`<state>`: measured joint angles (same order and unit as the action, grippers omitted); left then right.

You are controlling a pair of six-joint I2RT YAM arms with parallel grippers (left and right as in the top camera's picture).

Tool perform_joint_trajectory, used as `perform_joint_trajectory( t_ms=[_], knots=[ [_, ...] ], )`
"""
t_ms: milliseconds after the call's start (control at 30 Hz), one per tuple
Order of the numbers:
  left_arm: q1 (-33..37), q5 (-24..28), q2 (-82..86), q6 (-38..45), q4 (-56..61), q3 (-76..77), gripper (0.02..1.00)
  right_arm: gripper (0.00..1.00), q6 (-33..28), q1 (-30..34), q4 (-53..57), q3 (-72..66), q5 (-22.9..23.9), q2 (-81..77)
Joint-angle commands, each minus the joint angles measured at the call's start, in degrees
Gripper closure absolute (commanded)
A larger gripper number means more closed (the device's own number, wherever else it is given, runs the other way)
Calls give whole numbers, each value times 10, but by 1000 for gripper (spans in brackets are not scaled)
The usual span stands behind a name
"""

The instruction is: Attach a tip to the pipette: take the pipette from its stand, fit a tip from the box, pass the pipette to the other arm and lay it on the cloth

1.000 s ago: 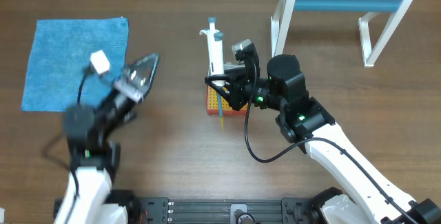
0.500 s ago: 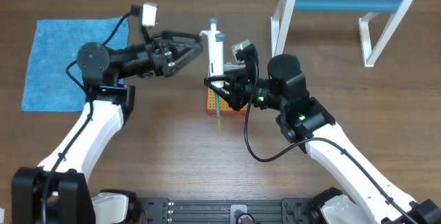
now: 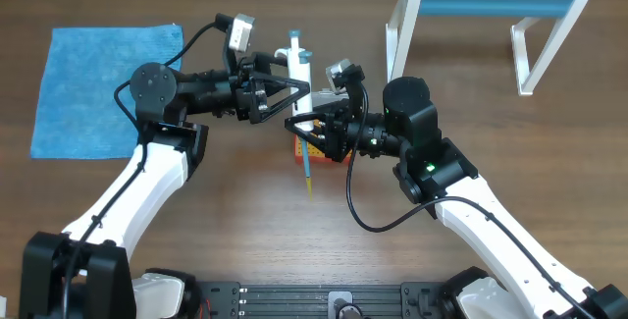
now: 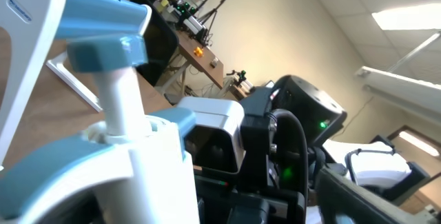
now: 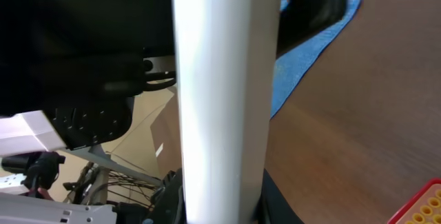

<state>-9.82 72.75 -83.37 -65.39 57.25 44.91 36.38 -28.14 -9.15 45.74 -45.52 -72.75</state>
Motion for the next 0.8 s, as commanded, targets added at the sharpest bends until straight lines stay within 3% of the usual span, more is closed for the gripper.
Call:
perform_joint_trajectory(
  t_ms=[33, 67, 133, 300, 333, 367, 400, 567, 700, 800],
  knots=[
    [-4, 10, -5, 14, 4, 16, 746, 919, 16, -2, -4, 8, -29, 1],
    [-4, 9, -5, 14, 4, 16, 794, 919, 16, -2, -4, 8, -39, 1],
    [-6, 4, -5, 14, 4, 16, 991, 921, 16, -2, -4, 8, -57, 1],
    [-23, -12, -6, 14, 4, 16, 991, 921, 16, -2, -4, 8, -67, 1],
    [-23, -19, -6, 14, 4, 16, 991, 524, 16, -2, -4, 8, -66, 1],
    [-21, -24, -6, 14, 4, 16, 989, 281, 15, -2, -4, 8, -66, 1],
    [-18, -32, -6, 14, -2, 16, 991, 242, 15, -1, -3, 8, -66, 1],
    [23, -67, -6, 82, -162, 15, 991, 240, -12, 28, -1, 6, -64, 1],
    [82, -133, -6, 153, -348, 15, 989, 240, -43, 81, 4, 6, -129, 1],
    [139, -168, -6, 156, -446, 15, 991, 237, -44, 141, 50, 6, -173, 1]
  ],
)
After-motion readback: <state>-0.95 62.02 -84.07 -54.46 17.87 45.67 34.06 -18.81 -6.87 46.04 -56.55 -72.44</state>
